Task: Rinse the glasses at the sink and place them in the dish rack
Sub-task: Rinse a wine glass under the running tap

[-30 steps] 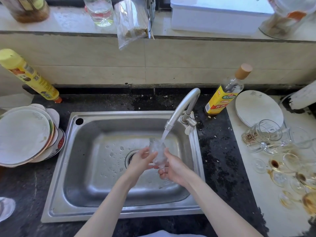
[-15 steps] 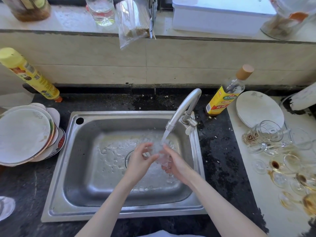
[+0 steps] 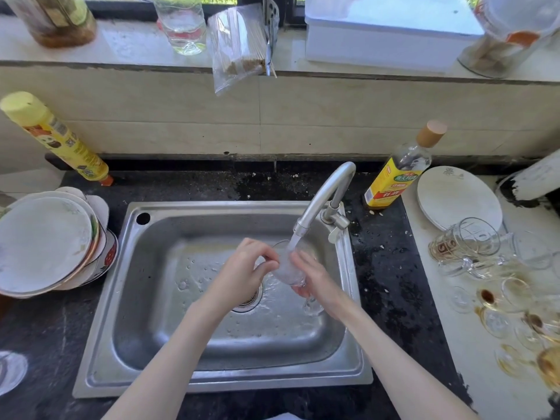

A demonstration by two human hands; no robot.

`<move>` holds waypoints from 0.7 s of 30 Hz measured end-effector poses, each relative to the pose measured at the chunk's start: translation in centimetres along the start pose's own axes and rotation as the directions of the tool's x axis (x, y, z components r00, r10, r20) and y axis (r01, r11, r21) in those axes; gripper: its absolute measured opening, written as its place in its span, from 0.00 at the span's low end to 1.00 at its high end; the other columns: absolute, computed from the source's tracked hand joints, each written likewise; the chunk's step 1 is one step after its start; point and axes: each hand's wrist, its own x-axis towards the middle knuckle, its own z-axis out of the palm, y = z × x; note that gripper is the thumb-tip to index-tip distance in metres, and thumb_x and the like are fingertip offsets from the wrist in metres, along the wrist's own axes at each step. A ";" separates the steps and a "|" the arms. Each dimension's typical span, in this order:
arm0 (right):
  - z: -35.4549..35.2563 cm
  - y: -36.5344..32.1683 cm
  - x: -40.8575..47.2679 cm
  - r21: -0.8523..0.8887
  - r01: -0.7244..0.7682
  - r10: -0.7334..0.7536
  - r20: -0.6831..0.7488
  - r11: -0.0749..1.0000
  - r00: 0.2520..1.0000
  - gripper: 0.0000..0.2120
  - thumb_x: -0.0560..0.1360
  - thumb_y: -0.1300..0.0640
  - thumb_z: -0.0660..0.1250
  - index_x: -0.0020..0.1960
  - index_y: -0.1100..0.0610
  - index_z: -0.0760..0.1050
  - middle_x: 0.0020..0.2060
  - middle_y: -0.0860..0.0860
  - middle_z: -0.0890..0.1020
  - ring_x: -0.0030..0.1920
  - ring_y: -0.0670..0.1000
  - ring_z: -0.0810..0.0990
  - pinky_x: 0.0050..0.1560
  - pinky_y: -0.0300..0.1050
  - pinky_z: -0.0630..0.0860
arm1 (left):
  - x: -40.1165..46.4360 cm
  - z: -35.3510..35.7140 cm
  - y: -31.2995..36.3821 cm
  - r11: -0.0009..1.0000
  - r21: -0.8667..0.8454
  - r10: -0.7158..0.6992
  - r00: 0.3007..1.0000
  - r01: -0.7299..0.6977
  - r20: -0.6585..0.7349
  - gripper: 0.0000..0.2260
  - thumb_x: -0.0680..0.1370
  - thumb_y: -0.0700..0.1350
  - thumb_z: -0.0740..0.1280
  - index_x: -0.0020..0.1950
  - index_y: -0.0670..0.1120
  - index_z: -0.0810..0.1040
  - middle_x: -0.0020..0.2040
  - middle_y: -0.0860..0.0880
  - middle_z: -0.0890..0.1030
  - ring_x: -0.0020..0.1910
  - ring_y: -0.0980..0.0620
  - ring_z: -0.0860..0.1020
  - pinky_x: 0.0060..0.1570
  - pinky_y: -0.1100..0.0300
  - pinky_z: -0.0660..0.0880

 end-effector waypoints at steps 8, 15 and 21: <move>0.2 -0.8 0.4 -0.115 -0.118 0.114 -0.036 0.986 0.993 0.32 0.80 0.39 0.39 0.41 0.51 0.77 0.19 0.49 0.69 0.20 0.44 0.61 0.24 0.38 0.53 | 0.3 -0.1 2.2 0.986 -0.131 -0.013 0.845 0.099 0.535 0.07 0.74 0.35 0.67 0.47 0.45 0.81 0.44 0.52 0.83 0.45 0.58 0.79 0.48 0.67 0.74; 0.2 -0.6 -0.4 -0.067 0.015 -0.010 0.073 0.998 0.997 0.14 0.79 0.43 0.54 0.53 0.51 0.72 0.34 0.48 0.70 0.26 0.41 0.64 0.26 0.34 0.58 | 0.1 0.8 1.4 0.954 -0.147 -0.216 0.937 0.262 0.274 0.10 0.71 0.37 0.72 0.35 0.47 0.73 0.31 0.56 0.74 0.29 0.63 0.72 0.33 0.70 0.68; -0.1 -0.4 -0.1 -0.160 -0.025 0.038 0.078 0.987 0.996 0.30 0.79 0.38 0.40 0.37 0.46 0.77 0.17 0.45 0.66 0.18 0.42 0.56 0.21 0.34 0.51 | 1.4 -0.9 1.3 0.994 0.008 -0.096 0.832 0.110 0.546 0.05 0.71 0.36 0.71 0.42 0.46 0.80 0.39 0.54 0.81 0.37 0.65 0.75 0.43 0.69 0.72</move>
